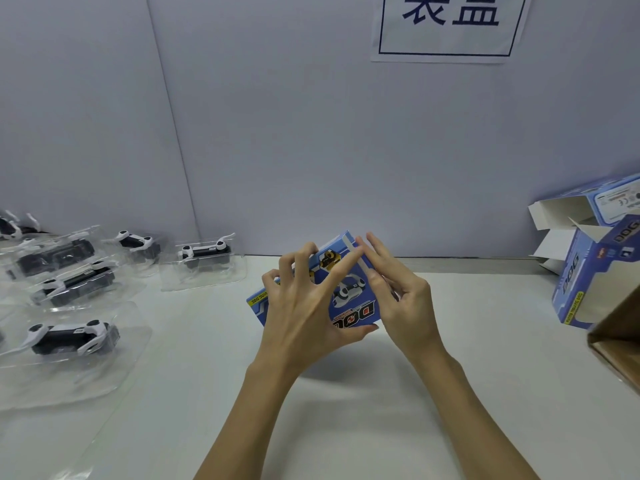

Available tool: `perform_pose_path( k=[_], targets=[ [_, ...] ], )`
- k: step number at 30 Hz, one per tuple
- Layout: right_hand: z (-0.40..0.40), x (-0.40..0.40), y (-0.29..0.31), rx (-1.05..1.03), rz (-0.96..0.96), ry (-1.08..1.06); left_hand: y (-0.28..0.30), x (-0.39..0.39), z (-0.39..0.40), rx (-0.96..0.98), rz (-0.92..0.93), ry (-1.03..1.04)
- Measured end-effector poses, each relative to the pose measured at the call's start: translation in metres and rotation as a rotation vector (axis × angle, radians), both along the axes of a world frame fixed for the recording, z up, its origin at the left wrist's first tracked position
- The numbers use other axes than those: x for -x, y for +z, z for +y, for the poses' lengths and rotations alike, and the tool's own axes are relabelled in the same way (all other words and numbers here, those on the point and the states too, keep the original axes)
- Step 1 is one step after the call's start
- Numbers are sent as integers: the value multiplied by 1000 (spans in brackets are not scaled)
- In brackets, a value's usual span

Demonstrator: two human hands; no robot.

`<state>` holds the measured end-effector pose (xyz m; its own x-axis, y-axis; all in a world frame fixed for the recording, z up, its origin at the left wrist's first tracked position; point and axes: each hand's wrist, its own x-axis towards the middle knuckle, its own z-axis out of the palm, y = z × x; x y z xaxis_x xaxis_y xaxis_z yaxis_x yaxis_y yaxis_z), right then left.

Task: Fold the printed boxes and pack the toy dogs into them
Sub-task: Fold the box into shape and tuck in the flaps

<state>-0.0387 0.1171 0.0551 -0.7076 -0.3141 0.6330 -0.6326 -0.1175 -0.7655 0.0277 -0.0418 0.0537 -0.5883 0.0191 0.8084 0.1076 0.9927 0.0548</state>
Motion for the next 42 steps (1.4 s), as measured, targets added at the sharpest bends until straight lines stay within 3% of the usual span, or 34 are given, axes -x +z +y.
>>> perform_pose_path(
  k=[6, 13, 23, 30, 38, 42],
  targets=[
    [-1, 1, -2, -53, 100, -37, 1, -3, 1, -25, -13, -3],
    [-5, -1, -6, -91, 53, 63, 2, -2, -4, -54, -5, -9],
    [-16, -4, -6, -160, 89, 27, 5, -2, -13, -82, -29, -20],
    [-21, -9, -14, -105, 137, -55, 8, -3, -25, -251, 55, -60],
    [-26, -10, -12, -53, 107, -33, 3, 2, -27, -224, 84, -29],
    [-24, -4, -18, -58, 46, -163, -9, 6, -24, -274, -83, -8]
  ],
)
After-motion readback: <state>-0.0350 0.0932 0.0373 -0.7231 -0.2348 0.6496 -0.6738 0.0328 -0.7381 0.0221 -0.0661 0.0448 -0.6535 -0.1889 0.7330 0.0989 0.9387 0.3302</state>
